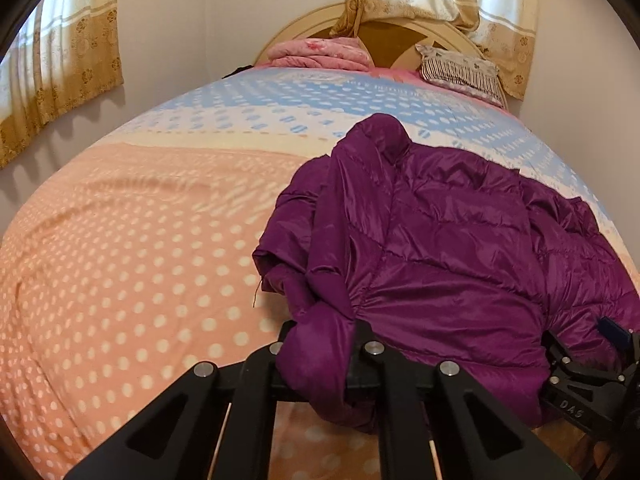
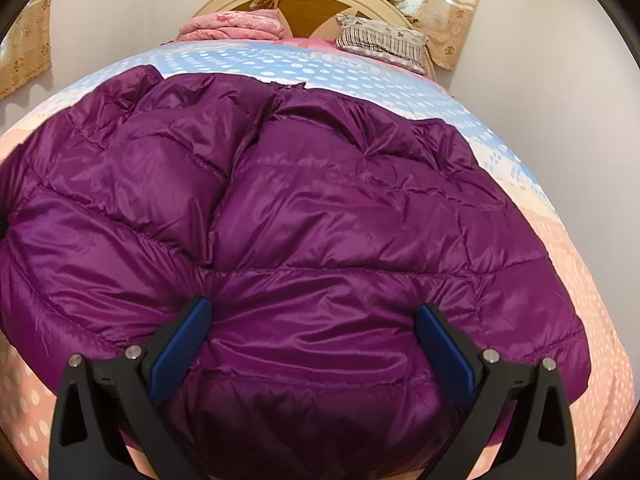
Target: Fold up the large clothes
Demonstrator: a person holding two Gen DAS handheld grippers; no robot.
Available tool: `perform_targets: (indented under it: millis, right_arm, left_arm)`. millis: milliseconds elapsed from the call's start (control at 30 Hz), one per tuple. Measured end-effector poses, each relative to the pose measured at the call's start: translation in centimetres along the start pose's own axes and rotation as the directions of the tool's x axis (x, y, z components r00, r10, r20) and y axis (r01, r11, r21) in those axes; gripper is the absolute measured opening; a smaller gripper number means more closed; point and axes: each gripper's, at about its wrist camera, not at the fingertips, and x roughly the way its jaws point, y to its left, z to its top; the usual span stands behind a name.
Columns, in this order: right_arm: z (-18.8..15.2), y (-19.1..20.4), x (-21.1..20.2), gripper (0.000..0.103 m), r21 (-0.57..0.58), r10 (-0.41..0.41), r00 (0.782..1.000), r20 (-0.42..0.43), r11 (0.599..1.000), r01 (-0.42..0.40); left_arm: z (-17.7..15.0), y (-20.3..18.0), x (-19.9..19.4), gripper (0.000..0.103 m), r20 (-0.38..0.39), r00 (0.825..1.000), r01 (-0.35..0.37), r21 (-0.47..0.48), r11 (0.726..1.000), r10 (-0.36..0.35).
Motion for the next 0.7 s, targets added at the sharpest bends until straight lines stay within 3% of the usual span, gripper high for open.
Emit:
perform_targets:
  millis: [267, 400, 533, 700]
  right_arm:
    - [-0.5, 4.3, -1.9, 0.103, -0.039, 0.057, 0.998, 0.017, 0.998, -0.057]
    - [-0.1, 5.7, -3.2, 0.103, -0.07, 0.179, 0.984, 0.017, 0.982, -0.178]
    - [-0.1, 2.0, -5.9, 0.096, -0.027, 0.237, 0.969, 0.074, 0.972, -0.235]
    - [0.4, -7.1, -6.7, 0.098, 0.084, 0.113, 0.986, 0.125, 0.989, -0.124]
  left_arm:
    - [0.3, 5.1, -3.1, 0.006, 0.036, 0.997, -0.068, -0.038, 0.997, 0.069]
    - [1.3, 7.2, -4.4, 0.006, 0.08, 0.991, -0.106, -0.034, 0.994, 0.108]
    - [2.6, 6.6, -6.1, 0.006, 0.149, 0.984, -0.098, 0.0, 0.995, 0.097]
    - [4.7, 0.3, -9.2, 0.006, 0.26, 0.966, -0.046, 0.134, 0.99, 0.01]
